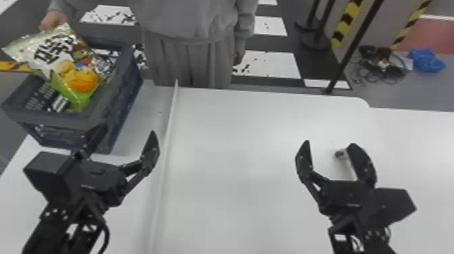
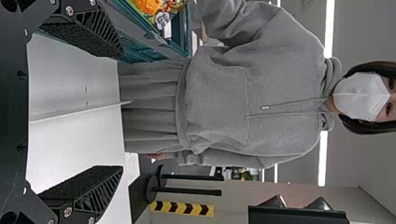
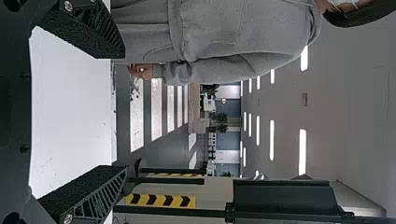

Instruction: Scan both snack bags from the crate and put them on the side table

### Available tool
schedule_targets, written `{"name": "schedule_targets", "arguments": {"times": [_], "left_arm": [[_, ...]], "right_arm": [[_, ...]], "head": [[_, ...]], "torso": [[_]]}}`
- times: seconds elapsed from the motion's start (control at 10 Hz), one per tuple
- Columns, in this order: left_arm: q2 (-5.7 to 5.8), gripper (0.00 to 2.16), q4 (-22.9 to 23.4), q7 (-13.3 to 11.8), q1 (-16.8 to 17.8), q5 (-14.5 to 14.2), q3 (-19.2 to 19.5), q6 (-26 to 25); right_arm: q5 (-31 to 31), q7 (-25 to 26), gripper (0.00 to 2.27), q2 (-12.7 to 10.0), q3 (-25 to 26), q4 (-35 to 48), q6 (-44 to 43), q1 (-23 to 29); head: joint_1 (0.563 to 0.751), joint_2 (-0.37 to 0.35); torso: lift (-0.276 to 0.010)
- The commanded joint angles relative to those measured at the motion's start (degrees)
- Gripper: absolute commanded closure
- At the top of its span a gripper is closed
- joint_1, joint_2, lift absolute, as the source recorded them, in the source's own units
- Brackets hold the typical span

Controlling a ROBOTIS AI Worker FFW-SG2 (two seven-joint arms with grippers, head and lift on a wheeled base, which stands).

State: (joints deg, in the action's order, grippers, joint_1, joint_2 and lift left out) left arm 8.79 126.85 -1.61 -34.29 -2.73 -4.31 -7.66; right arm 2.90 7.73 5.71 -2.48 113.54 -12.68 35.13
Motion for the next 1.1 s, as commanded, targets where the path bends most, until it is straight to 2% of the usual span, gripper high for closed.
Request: {"name": "schedule_targets", "arguments": {"times": [0.0, 1.0], "left_arm": [[0.0, 0.14, -0.1, -0.1, 0.1, -0.1, 0.0, 0.0], [-0.09, 0.14, -0.6, -0.5, 0.5, 0.0, 0.0, 0.0]], "right_arm": [[0.0, 0.0, 0.08, 0.0, -0.1, -0.1, 0.2, -0.2], [0.0, 0.0, 0.08, 0.0, -0.1, -0.3, 0.2, -0.2]], "head": [[0.695, -0.08], [0.695, -0.08]], "torso": [[-0.087], [-0.087]]}}
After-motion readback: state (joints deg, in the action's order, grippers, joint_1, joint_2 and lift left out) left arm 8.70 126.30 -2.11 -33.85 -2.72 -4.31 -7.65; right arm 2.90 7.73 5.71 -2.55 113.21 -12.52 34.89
